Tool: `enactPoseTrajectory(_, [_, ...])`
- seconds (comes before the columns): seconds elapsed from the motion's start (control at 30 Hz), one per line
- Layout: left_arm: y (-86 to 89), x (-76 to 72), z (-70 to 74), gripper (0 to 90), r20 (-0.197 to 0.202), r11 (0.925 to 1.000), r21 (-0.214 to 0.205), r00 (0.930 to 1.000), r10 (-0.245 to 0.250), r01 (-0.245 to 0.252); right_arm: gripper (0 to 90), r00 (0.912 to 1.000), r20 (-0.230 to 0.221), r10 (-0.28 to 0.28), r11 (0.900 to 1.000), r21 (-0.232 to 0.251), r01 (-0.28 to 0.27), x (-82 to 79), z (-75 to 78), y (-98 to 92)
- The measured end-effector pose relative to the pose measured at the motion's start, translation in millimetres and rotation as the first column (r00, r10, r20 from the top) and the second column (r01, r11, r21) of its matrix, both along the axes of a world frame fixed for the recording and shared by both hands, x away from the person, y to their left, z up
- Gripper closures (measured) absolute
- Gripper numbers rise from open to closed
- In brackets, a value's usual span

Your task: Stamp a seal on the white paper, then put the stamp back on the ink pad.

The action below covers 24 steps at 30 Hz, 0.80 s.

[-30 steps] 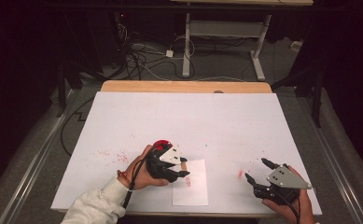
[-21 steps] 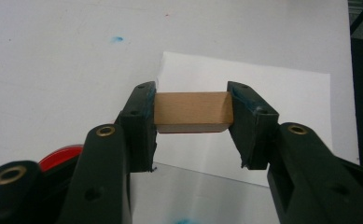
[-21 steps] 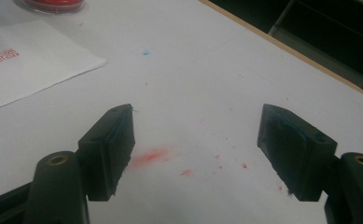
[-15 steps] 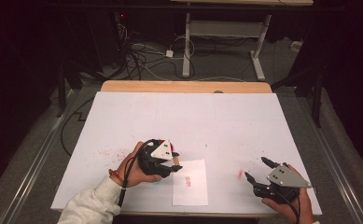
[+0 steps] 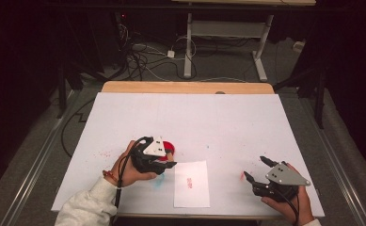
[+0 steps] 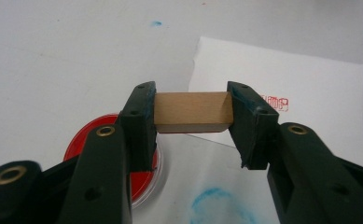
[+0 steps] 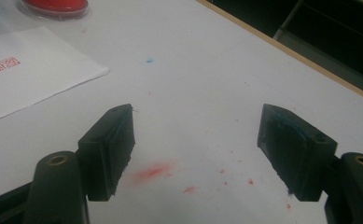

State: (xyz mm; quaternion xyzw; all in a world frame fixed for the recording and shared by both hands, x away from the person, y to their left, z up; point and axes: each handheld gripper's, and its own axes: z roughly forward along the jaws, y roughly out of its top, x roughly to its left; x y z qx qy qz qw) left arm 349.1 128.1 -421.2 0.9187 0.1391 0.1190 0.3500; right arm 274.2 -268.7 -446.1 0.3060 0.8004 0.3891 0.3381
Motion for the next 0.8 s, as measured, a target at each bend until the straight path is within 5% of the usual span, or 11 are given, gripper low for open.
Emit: enactPoseTrajectory(0.8, [24.1, 24.1, -0.4, 53.5, -0.011, 0.991, -0.028, 0.9914, 0.131, -0.131, 27.7, 1.0, -0.003, -0.008, 0.9999, -0.007, 0.008, -2.5, -1.4, -2.1])
